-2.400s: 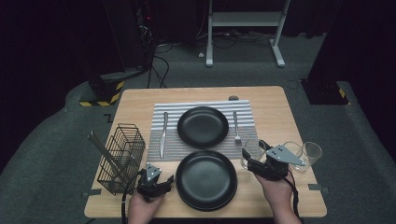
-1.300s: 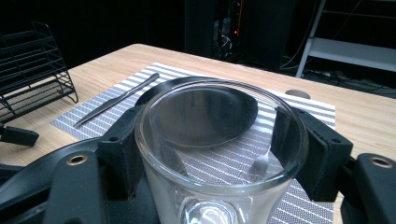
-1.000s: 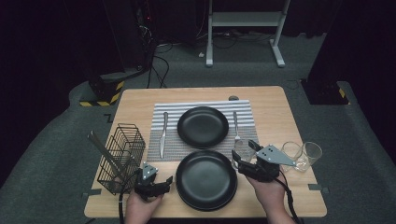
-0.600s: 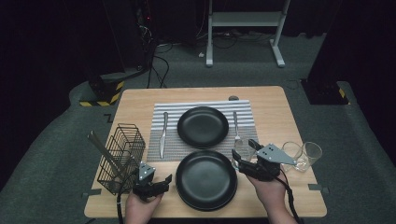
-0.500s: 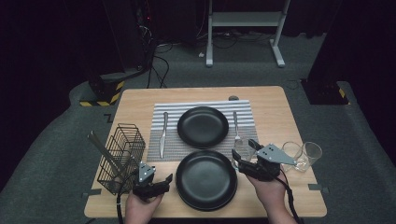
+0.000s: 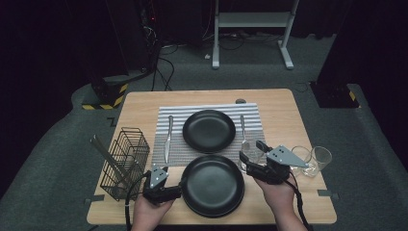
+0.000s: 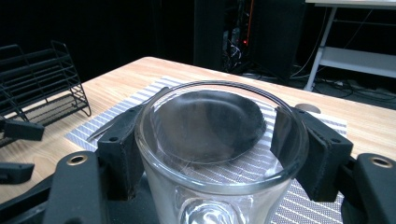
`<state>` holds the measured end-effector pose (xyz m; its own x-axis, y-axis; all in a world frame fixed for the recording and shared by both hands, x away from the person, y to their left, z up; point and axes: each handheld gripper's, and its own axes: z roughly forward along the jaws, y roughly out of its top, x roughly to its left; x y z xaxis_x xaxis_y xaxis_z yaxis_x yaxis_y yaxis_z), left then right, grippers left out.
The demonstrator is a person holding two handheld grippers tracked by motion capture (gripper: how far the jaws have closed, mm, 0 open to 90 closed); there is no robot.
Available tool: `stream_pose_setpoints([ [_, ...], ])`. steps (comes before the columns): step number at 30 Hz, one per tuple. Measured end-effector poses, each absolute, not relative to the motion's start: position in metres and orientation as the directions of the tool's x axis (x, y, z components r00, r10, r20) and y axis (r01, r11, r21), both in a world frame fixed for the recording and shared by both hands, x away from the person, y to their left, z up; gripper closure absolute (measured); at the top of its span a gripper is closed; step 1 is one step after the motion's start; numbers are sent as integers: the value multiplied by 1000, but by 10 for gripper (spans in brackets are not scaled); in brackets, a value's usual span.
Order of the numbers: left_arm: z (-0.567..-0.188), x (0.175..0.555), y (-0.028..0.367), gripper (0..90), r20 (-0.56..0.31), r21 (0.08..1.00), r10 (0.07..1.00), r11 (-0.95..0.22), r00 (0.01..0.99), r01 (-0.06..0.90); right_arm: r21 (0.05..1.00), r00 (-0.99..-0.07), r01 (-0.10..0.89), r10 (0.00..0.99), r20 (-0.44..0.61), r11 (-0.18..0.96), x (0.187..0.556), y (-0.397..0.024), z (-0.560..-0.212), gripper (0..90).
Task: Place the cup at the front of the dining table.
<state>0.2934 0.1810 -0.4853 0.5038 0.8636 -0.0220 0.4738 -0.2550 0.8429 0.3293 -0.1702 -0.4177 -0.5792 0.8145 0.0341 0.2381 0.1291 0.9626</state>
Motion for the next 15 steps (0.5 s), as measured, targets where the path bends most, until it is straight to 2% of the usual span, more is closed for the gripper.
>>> stream_pose_setpoints([
  [7, -482, 298, 173, 171, -57, 861, 847, -226, 528, 456, 963, -581, 233, 813, 26, 136, 330, -165, -413, 283],
  [15, -477, 301, 166, 181, -62, 881, 841, -206, 537, 425, 962, -597, 232, 802, 25, 143, 333, -153, -410, 283],
])
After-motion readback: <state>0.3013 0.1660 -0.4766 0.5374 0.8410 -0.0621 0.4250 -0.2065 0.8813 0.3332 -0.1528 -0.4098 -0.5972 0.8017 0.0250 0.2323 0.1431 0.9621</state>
